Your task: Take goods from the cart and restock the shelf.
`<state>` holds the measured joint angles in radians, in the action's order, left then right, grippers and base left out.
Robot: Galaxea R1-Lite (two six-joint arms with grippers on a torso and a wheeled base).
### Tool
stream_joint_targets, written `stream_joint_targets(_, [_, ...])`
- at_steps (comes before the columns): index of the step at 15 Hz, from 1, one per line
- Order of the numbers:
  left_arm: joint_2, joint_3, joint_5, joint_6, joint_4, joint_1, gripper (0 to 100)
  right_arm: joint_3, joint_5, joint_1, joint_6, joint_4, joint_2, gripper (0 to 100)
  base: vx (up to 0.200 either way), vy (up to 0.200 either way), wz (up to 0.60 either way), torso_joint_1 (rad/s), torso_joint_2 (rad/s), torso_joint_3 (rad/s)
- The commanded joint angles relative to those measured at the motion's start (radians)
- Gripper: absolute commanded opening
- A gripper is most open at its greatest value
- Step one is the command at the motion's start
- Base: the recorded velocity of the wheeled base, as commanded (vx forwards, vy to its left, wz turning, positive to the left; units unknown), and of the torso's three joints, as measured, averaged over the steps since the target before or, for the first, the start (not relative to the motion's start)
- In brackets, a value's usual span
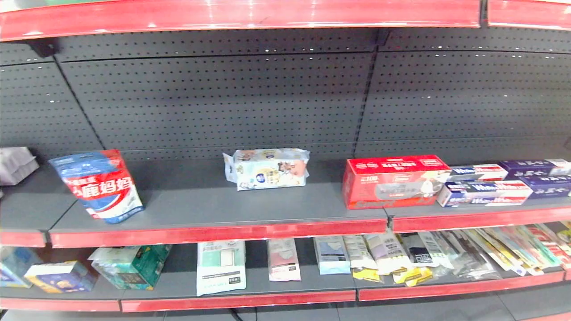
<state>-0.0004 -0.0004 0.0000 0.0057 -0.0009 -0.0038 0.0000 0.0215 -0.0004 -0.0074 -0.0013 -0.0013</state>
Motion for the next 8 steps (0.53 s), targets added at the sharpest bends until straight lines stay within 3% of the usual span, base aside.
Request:
stream_joint_targets(1, [0.0, 0.0, 0.0, 0.0, -0.001, 0.001, 100, 0.0, 0.0, 0.0, 0.0, 0.0, 0.001, 100, 0.0, 0.0, -0.6, 0.017, 0.0, -0.002])
stream_joint_targets(8, [0.0, 0.0, 0.0, 0.002, -0.001, 0.001, 100, 0.0, 0.0, 0.0, 0.0, 0.0, 0.001, 100, 0.0, 0.0, -0.6, 0.002, 0.0, 0.004])
